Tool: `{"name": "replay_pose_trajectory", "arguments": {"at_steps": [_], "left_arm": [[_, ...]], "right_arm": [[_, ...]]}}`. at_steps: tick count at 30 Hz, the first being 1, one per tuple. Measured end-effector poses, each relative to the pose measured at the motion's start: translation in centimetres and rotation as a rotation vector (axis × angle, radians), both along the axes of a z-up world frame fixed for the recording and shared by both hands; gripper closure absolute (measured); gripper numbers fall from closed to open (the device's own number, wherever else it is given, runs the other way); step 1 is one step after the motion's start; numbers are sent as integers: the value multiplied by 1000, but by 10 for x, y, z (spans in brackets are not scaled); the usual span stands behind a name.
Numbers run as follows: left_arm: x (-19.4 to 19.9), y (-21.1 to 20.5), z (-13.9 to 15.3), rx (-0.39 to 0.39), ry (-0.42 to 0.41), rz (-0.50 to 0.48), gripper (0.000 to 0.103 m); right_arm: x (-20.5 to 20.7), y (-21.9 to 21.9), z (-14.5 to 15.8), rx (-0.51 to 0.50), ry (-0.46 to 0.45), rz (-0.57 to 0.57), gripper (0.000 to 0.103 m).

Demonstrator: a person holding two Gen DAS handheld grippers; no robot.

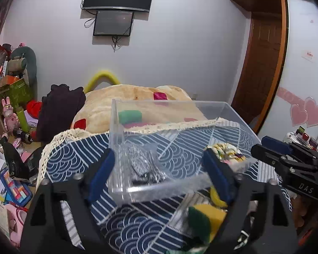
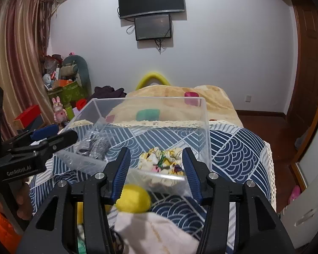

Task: Organize soft objects
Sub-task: 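Grasp the yellow-green sponge with the left tool while the right tool grasps the yellow felt ball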

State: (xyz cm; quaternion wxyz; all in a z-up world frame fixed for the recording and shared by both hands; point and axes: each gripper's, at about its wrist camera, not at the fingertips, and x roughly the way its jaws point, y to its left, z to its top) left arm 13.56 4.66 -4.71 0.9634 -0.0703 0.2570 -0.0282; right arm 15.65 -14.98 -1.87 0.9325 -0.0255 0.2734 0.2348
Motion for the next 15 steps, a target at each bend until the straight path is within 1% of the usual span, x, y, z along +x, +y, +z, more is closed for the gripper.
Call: {"name": "replay_pose_trajectory", "arguments": {"at_steps": [6,11,15], "left_arm": [[-22,-11,-9,25,20,-17,8],[-33,-27,-18,57,42,-51,6],[-39,-37,-27,63,49,-48,6]], "right_arm": [[-12,-5,-4,10,11,13,54],[-13,-4,-19,-8,52,18,54],[-13,-2,-30,-32,78,16,54]]}}
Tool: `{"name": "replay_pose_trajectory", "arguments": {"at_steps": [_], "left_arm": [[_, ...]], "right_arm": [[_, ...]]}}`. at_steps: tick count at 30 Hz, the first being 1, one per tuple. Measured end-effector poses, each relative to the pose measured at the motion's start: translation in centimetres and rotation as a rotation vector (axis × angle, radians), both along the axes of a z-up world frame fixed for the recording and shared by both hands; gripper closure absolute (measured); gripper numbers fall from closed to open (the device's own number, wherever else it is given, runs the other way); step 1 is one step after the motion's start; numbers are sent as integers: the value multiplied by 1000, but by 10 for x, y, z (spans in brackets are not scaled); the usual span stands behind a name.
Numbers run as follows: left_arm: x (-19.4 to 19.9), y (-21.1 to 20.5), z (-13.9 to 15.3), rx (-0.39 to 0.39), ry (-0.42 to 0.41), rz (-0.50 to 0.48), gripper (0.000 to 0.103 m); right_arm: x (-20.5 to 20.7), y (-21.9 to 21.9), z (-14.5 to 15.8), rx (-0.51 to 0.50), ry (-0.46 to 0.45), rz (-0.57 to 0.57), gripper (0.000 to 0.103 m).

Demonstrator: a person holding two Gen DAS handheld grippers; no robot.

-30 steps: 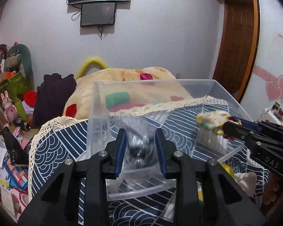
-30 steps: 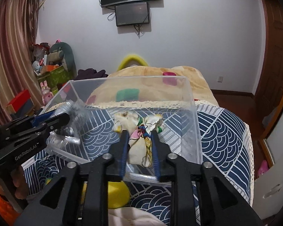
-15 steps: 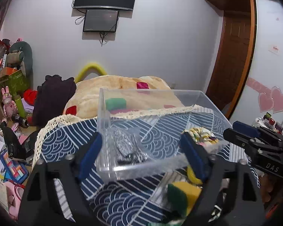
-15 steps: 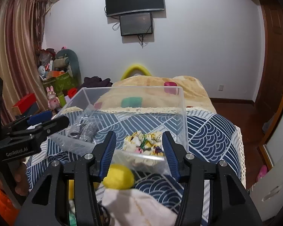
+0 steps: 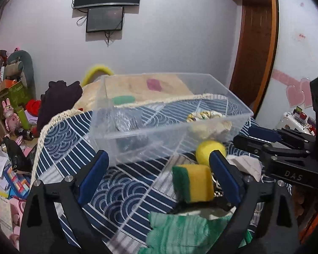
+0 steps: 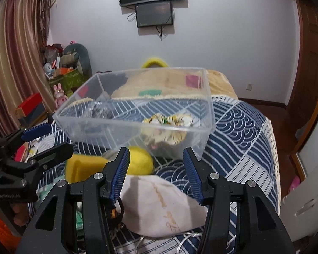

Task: Organize soft objects
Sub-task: 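Grasp the yellow-green sponge with the left tool while the right tool grasps the yellow felt ball, then carry the sponge and ball over the clear box and release both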

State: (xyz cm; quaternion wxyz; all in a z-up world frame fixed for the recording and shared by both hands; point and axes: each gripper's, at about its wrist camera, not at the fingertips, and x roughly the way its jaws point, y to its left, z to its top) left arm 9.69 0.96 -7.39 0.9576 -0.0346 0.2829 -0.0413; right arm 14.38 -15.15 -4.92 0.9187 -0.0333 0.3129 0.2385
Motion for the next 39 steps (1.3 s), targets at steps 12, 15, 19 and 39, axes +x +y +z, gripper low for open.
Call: {"name": "replay_pose_trajectory", "arguments": {"at_steps": [12,15,19,39], "left_arm": [[5,-18,-23,-21,70,-107,67],[1,-17,-19,-19,52,-112,73],[-4,-12,-16,-25,31,-93,73],[-24,10,20,-25,-90,-36,73]], "right_arm": [[0,1,-10,8,39,15,54],[3,7,-13,13,61,32,54],[8,20,-20,-3,84,59,54],[-15,26,-4,-23,18,126,65]]}}
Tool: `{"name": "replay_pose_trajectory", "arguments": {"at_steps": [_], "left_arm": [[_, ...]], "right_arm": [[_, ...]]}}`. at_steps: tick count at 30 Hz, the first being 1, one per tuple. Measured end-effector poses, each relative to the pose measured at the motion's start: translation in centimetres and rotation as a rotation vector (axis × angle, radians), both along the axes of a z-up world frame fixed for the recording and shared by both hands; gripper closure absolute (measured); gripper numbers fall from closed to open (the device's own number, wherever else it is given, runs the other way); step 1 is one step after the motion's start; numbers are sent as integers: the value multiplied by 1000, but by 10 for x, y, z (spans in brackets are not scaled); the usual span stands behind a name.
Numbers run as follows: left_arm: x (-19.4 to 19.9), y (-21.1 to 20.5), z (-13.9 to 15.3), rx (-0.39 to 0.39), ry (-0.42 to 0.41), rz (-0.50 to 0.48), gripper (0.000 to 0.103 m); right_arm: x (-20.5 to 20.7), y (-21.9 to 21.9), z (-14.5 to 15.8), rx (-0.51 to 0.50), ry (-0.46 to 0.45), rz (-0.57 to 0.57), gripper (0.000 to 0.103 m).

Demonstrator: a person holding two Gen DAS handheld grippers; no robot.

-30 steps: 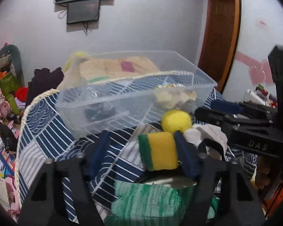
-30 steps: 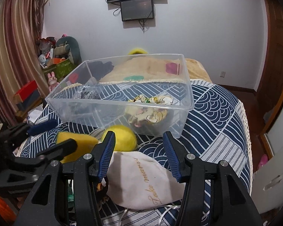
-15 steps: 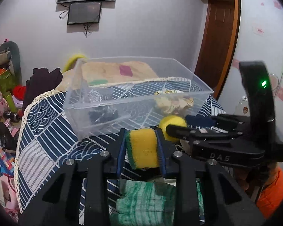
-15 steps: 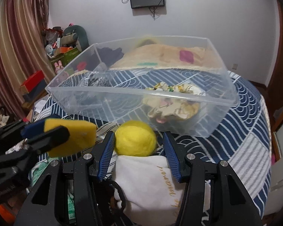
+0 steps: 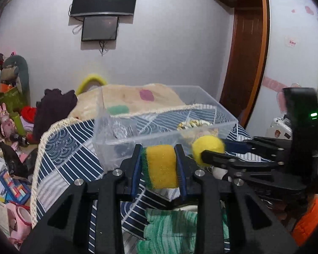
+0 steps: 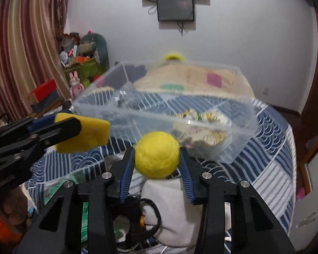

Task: Organize soft objects
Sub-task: 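Carry the sponge and ball over the clear box and release both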

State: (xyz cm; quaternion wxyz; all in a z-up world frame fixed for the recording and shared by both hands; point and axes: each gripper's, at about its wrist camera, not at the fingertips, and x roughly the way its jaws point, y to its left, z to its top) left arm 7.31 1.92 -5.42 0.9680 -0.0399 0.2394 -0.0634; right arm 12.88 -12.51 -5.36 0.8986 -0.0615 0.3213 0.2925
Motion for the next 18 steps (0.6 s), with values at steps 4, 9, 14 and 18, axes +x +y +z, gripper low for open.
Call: {"name": "replay_pose_trajectory", "arguments": {"at_steps": [4,9,14,18], "left_arm": [[1,5,10,-3,-27,16,74],[4,9,28,-9,-85,30,73],[15,12,41,-2,-143,56,73],[32,15,38,-3,-139,78,73]], "right_arm": [[-9,-8,22,40,-61,-4,65],[-11,-10,41,52,-136,-45,65],[-3,-11,50,70,-169,-71,65],[11,-3,52,71,-172,-85,65]]}}
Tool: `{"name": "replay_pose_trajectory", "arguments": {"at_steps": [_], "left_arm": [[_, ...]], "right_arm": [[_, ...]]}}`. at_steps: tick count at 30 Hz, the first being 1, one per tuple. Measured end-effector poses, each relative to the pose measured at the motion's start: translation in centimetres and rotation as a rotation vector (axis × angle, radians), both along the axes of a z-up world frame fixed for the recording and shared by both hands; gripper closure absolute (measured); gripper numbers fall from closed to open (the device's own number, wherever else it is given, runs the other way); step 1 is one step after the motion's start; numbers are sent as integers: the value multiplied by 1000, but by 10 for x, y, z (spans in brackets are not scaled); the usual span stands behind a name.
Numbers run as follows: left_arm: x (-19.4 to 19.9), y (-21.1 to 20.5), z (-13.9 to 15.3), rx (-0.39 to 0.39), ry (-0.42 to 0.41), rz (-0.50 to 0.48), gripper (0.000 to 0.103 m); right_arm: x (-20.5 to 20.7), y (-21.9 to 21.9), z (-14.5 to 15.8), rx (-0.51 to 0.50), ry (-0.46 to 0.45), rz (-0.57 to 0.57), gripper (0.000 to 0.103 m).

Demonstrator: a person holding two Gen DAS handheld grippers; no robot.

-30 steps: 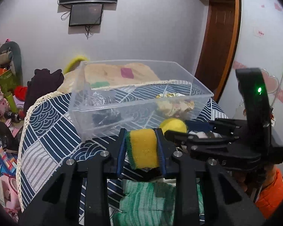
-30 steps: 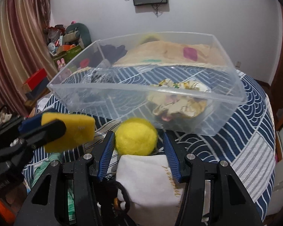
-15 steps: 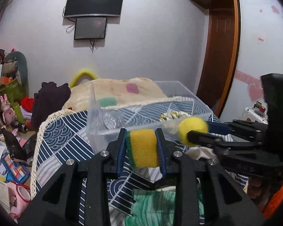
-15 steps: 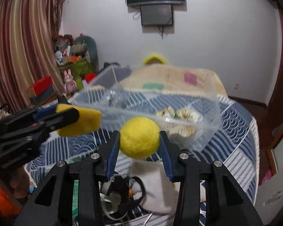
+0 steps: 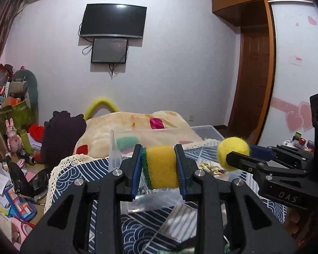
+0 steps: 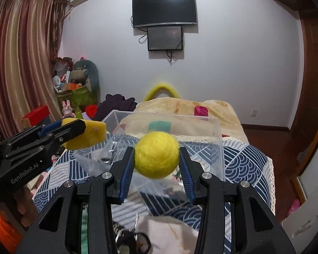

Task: Organize soft objects
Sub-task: 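Carry the sponge and ball over the clear box and release both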

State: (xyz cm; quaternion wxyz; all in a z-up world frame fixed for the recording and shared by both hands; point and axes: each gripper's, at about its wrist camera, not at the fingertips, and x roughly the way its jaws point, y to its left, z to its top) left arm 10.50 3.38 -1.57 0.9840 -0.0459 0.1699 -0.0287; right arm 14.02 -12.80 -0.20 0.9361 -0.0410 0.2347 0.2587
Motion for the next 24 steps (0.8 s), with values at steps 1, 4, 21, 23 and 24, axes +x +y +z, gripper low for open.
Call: {"name": "replay_pose_trajectory", "arguments": {"at_steps": [1,4,21,23,24], "left_arm": [[5,1,-3,-5,8,1,73],[24,2,-12,-20,47,-8,73],[63,-7,-48,-20,200,-31,71],[62,-6,-47,-23,203,-28,67],[60,-5,-46,-24,202,-26,62]], "right_arm": [[4,3,-1,-3,3,-5,65],[16,11,-7,-16,23,-11,65],[49,25,-39,-87,160,-3,58],[47,20,-38,-82,162,3,54],[46,18,-37,-80,160,3,53]]}}
